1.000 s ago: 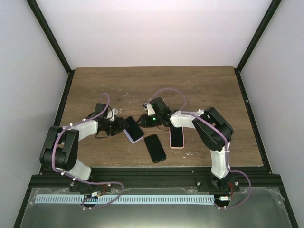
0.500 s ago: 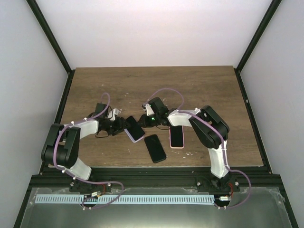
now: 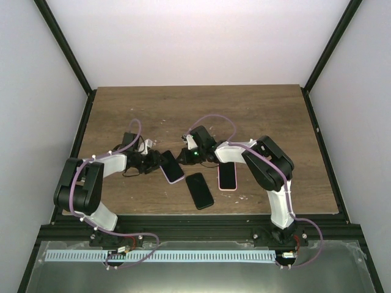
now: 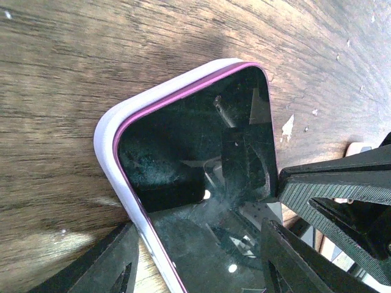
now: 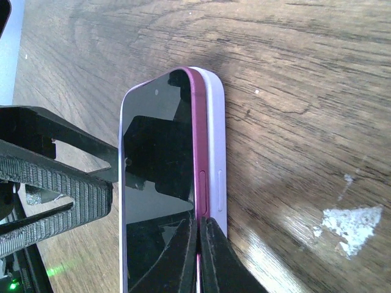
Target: Put the phone into the phone case
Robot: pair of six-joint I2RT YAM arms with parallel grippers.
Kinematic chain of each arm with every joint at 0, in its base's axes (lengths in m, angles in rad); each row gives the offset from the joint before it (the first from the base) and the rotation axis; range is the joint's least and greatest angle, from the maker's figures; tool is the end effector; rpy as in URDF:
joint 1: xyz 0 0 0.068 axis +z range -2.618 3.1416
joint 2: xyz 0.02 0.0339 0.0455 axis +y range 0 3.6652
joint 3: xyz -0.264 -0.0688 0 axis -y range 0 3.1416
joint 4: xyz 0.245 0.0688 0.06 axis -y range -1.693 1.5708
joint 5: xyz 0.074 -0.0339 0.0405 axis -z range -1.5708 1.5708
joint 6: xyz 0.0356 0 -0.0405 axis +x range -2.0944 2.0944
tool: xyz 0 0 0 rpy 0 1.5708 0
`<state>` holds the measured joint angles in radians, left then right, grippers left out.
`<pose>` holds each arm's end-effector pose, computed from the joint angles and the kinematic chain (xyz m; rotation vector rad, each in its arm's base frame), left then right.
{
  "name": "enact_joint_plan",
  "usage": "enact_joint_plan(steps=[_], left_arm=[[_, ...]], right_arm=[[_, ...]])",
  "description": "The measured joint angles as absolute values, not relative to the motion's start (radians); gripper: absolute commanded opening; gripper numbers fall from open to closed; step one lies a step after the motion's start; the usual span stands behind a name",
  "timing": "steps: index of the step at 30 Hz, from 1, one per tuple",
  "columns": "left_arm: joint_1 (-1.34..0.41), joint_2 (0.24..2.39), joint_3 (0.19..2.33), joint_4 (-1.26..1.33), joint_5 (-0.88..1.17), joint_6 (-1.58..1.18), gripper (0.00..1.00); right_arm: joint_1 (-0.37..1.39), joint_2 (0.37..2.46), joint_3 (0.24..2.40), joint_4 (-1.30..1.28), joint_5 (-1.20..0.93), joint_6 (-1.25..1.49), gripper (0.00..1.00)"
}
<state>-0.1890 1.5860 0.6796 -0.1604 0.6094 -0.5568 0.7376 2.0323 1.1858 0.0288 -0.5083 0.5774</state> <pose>0.2635 -0.0711 0.1312 -0.2794 2.7007 -1.0464 0.2968 0.2931 0.1295 -0.4746 2.5724 1.1639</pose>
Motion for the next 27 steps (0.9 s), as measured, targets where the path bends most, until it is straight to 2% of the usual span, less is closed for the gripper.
enact_joint_plan(steps=[4, 9, 18, 27], left_arm=[[-0.189, 1.586, 0.68, -0.161, 0.606, -0.567, 0.51], [-0.189, 1.586, 0.679, -0.171, 0.599, -0.57, 0.48], [-0.169, 1.544, 0.679, -0.22, 0.613, -0.566, 0.48], [-0.155, 1.533, 0.654, -0.215, 0.66, -0.562, 0.47]], right_arm=[[0.741, 2.032, 1.186, 0.03, -0.5, 0.597, 0.04], [0.75, 2.021, 1.166, 0.046, -0.476, 0.632, 0.1], [0.794, 1.95, 1.11, 0.031, -0.445, 0.647, 0.34], [0.795, 1.95, 1.091, 0.05, -0.441, 0.675, 0.48]])
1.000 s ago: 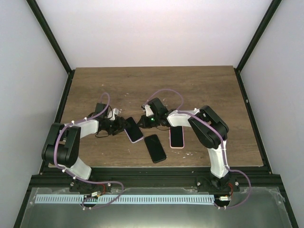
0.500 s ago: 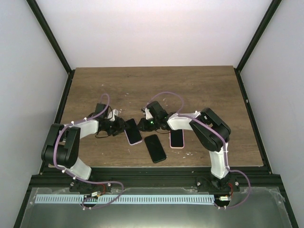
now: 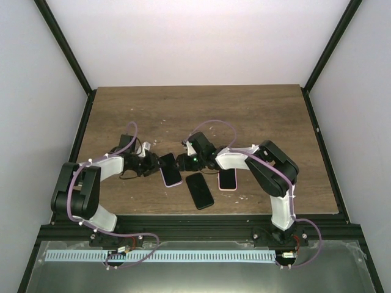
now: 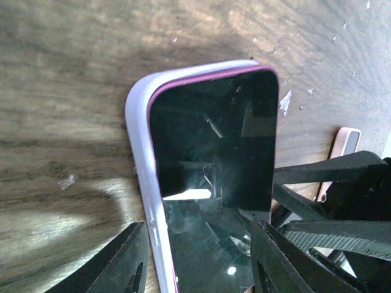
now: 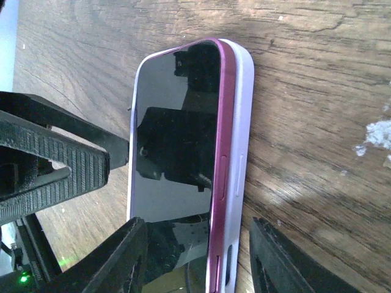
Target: Put the phone into the phone case
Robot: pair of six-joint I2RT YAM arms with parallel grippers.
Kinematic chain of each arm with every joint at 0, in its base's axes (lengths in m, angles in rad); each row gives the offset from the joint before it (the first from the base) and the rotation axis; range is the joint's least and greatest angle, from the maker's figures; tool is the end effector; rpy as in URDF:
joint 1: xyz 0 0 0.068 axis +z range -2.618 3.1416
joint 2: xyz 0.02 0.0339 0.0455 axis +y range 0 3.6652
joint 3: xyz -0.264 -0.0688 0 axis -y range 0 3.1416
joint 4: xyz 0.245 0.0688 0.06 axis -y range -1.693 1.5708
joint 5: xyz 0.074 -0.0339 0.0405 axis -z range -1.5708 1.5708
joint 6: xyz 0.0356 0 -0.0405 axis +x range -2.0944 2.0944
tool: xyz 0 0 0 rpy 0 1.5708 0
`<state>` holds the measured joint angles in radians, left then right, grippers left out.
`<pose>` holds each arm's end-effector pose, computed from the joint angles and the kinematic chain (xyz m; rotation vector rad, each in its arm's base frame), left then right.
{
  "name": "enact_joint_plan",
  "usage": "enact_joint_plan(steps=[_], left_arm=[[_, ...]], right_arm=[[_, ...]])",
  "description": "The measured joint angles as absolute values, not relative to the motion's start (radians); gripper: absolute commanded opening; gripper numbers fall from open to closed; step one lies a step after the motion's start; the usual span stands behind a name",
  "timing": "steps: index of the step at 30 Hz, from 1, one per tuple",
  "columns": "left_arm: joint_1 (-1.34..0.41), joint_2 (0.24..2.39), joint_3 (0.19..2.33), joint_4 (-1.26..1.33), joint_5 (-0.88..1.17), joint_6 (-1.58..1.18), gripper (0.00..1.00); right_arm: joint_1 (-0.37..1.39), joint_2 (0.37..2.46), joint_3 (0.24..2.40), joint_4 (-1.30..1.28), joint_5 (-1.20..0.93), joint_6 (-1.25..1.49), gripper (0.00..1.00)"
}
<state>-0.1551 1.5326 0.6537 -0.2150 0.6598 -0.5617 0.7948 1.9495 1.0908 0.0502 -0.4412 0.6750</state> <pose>0.2528 -0.0616 0.1362 -0.3274 2.7091 -1.1039 0.2668 0.2936 0.1357 -0.3929 2.6082 1.1430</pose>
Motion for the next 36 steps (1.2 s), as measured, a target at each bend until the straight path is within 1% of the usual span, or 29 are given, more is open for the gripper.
enact_joint_plan(steps=[5, 9, 12, 16, 19, 23, 27, 31, 36], left_arm=[[-0.155, 1.541, 0.624, -0.203, 0.678, -0.558, 0.41], [-0.155, 1.559, 0.601, -0.16, 0.708, -0.569, 0.4], [-0.155, 1.559, 0.577, -0.112, 0.729, -0.583, 0.39], [-0.151, 1.558, 0.556, -0.072, 0.738, -0.61, 0.33], [-0.151, 1.564, 0.548, -0.054, 0.748, -0.625, 0.33], [-0.15, 1.567, 0.548, -0.049, 0.756, -0.627, 0.39], [-0.15, 1.563, 0.548, -0.048, 0.76, -0.62, 0.39], [-0.15, 1.554, 0.546, -0.062, 0.753, -0.604, 0.42], [-0.153, 1.545, 0.54, -0.063, 0.754, -0.597, 0.43]], right_arm=[[0.796, 1.965, 1.089, 0.067, -0.456, 0.691, 0.52], [0.796, 1.983, 1.086, 0.112, -0.492, 0.711, 0.56], [0.789, 1.993, 1.078, 0.155, -0.533, 0.735, 0.57], [0.765, 2.016, 1.078, 0.217, -0.58, 0.768, 0.58], [0.757, 2.02, 1.078, 0.236, -0.589, 0.787, 0.58], [0.749, 2.02, 1.076, 0.255, -0.608, 0.819, 0.58], [0.733, 2.02, 1.047, 0.348, -0.649, 0.864, 0.6], [0.727, 2.02, 1.028, 0.413, -0.69, 0.898, 0.62], [0.735, 2.02, 1.026, 0.5, -0.752, 0.936, 0.62]])
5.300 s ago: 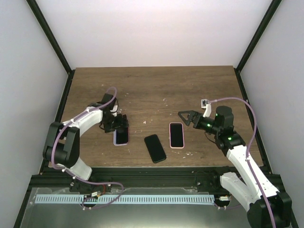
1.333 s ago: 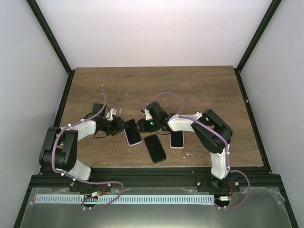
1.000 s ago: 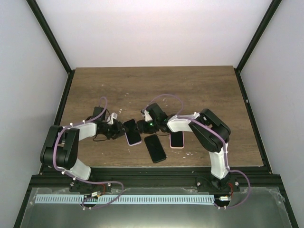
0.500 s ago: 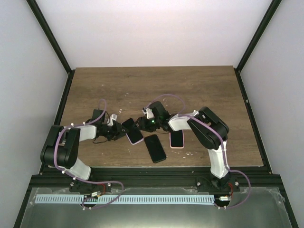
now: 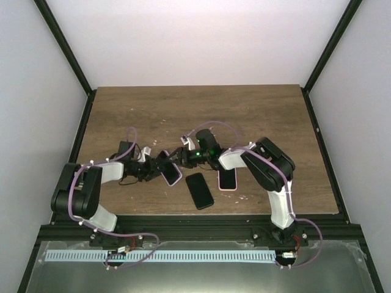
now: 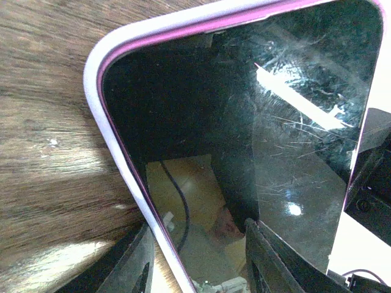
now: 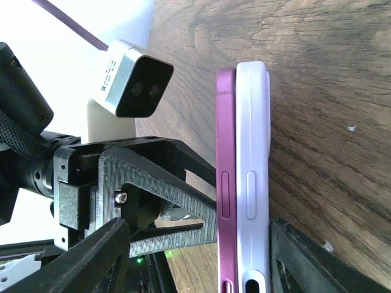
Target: Put the phone into the phone case
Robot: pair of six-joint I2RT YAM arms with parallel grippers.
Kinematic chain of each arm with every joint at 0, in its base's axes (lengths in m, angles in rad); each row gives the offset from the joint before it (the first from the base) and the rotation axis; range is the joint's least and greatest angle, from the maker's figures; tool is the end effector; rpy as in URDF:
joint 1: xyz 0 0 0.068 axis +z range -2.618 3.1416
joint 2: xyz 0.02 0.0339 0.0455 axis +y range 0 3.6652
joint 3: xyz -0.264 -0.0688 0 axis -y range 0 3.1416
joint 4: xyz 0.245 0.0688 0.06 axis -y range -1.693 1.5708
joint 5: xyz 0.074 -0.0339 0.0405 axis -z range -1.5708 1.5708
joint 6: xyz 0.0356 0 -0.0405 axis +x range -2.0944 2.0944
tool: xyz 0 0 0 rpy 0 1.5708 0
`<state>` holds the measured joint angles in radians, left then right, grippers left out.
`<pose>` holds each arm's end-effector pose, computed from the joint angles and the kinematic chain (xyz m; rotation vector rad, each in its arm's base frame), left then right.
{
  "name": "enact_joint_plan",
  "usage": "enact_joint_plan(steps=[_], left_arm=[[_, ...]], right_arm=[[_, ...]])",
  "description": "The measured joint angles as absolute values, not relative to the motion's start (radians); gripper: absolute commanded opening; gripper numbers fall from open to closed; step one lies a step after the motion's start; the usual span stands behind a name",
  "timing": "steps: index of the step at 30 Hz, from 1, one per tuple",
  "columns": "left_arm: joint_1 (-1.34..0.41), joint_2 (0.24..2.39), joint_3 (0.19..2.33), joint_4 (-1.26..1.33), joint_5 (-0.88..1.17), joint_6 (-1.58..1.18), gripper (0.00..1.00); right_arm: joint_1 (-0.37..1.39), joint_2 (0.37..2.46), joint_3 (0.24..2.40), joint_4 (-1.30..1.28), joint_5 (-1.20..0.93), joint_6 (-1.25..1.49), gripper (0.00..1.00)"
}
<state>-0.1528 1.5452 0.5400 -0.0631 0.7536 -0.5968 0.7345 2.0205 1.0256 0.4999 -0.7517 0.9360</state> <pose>0.2368 -0.0611 0.1151 -0.3253 2.6806 -1.2417 0.2854 0.2905 0.1309 -0.3182 2.4251 1.6835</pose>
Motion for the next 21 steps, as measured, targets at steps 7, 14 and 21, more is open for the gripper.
enact_joint_plan(steps=[7, 14, 21], left_arm=[[-0.152, 1.533, 0.526, -0.056, 0.753, -0.596, 0.41], [-0.153, 1.52, 0.515, -0.059, 0.75, -0.596, 0.4], [-0.153, 1.51, 0.508, -0.068, 0.745, -0.596, 0.41]], right_arm=[[0.735, 2.023, 1.026, 0.509, -0.767, 0.961, 0.6], [0.735, 2.023, 1.026, 0.478, -0.758, 0.953, 0.37], [0.734, 2.028, 1.026, 0.458, -0.752, 0.946, 0.28]])
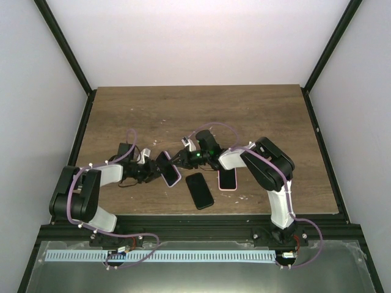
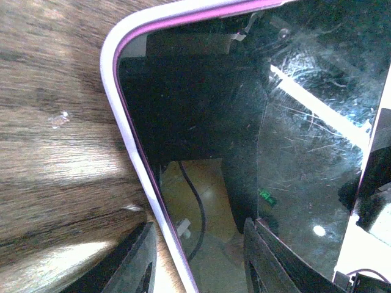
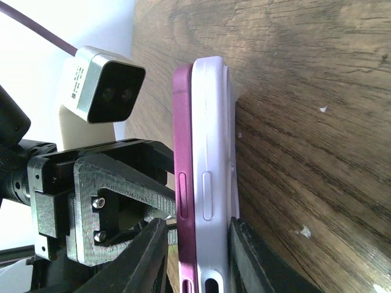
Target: Put the phone into the phone case
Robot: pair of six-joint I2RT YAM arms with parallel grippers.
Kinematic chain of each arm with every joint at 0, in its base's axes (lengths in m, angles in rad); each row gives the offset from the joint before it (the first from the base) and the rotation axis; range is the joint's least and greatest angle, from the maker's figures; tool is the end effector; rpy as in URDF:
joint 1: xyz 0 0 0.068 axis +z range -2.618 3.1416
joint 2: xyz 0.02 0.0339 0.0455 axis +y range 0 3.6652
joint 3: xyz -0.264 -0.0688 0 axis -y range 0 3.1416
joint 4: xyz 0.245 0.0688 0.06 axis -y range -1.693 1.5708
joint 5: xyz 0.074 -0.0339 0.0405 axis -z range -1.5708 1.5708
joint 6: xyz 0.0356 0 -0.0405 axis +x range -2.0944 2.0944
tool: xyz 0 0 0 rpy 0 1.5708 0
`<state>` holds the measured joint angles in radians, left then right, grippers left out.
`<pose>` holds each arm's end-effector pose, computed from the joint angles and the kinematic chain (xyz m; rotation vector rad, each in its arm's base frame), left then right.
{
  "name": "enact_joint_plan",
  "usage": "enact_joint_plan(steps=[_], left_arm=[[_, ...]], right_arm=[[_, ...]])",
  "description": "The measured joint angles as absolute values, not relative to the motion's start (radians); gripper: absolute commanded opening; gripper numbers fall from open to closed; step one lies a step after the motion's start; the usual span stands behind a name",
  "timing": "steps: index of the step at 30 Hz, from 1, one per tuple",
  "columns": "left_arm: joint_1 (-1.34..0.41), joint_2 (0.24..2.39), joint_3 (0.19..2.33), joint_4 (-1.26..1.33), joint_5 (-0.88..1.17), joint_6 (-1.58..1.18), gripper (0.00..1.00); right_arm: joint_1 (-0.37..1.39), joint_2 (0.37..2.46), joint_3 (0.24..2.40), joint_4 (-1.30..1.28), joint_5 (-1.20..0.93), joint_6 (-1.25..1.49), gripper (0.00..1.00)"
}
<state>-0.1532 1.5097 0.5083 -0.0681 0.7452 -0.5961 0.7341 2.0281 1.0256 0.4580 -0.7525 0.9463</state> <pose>0.2282 -0.0597 0.1152 -0.3281 2.6827 -1.2302 0.2840 0.2891 0.1244 -0.2821 2.4873 1.6696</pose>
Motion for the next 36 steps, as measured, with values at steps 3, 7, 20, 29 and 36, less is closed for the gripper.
enact_joint_plan(steps=[3, 7, 20, 29, 36], left_arm=[[-0.153, 1.507, 0.506, -0.068, 0.744, -0.596, 0.41], [-0.156, 1.507, 0.505, -0.068, 0.745, -0.598, 0.41], [-0.16, 1.507, 0.501, -0.06, 0.746, -0.6, 0.41], [-0.16, 1.507, 0.501, -0.06, 0.746, -0.601, 0.41], [-0.162, 1.507, 0.501, -0.059, 0.746, -0.601, 0.41]], right_arm=[[0.734, 2.028, 1.026, 0.451, -0.752, 0.936, 0.27], [0.734, 2.029, 1.026, 0.432, -0.753, 0.924, 0.31], [0.751, 2.036, 1.032, 0.354, -0.771, 0.88, 0.07], [0.751, 2.035, 1.039, 0.314, -0.757, 0.857, 0.23], [0.757, 2.035, 1.04, 0.284, -0.745, 0.847, 0.14]])
